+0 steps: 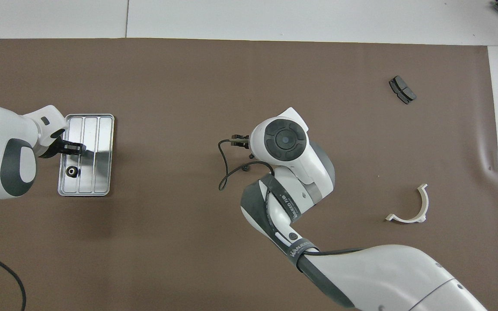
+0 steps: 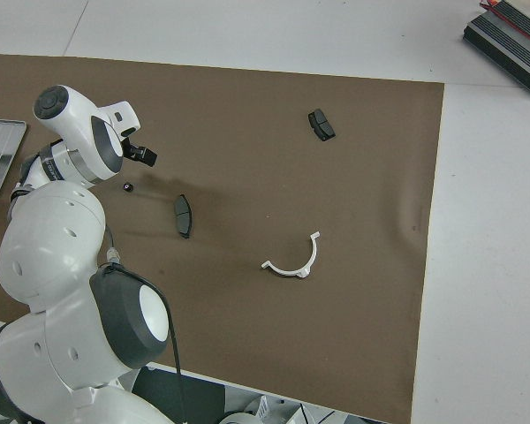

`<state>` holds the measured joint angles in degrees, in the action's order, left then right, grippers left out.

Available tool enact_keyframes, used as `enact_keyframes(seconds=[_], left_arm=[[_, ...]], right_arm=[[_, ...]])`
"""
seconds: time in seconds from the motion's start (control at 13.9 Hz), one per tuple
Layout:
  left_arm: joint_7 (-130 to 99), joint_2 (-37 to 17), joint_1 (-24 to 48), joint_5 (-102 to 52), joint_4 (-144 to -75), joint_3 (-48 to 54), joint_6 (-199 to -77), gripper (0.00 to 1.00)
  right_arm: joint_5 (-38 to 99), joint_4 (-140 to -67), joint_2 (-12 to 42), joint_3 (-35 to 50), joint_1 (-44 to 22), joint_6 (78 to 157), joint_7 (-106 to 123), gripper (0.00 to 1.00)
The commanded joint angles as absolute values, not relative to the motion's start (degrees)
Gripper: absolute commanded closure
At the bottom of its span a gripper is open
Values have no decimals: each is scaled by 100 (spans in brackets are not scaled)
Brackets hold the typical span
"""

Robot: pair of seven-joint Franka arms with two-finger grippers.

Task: Pick bearing gear from pile to tray
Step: 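Release the third bearing at center with the right gripper and withdraw it, then grasp the third bearing at center with the left gripper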

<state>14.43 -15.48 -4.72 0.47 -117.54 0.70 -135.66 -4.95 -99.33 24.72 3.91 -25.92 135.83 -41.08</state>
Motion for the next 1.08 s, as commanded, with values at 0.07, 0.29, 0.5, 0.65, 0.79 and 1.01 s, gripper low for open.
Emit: enact_keyframes(seconds=[0.07, 0.29, 0.5, 0.65, 0.79, 1.01], left_arm=[[1407, -1555, -352, 18, -11462, 105, -13518, 7], [558, -1600, 366, -132, -10751, 97, -12729, 7], [-997, -1617, 1420, -123, -10556, 70, -12340, 9], [-2060, -1617, 2124, -114, -10503, 70, -12366, 12], [-2748, -1643, 2670, -140, -10424, 88, -12454, 18], [-3732, -2151, 3338, -149, -9672, 79, -12358, 23]], right_arm=[[-589, -10151, 1646, 466, -1716, 13149, -3631, 0], [-580, -10187, 1232, 475, -1171, 13069, -3498, 0], [-554, -10134, 705, 475, -731, 12825, -3104, 0], [-545, -10090, 292, 466, -502, 12333, -2604, 0], [-545, -10081, -34, 466, -274, 11841, -2313, 0], [-483, -9898, -281, 457, -62, 10858, -1812, 0]])
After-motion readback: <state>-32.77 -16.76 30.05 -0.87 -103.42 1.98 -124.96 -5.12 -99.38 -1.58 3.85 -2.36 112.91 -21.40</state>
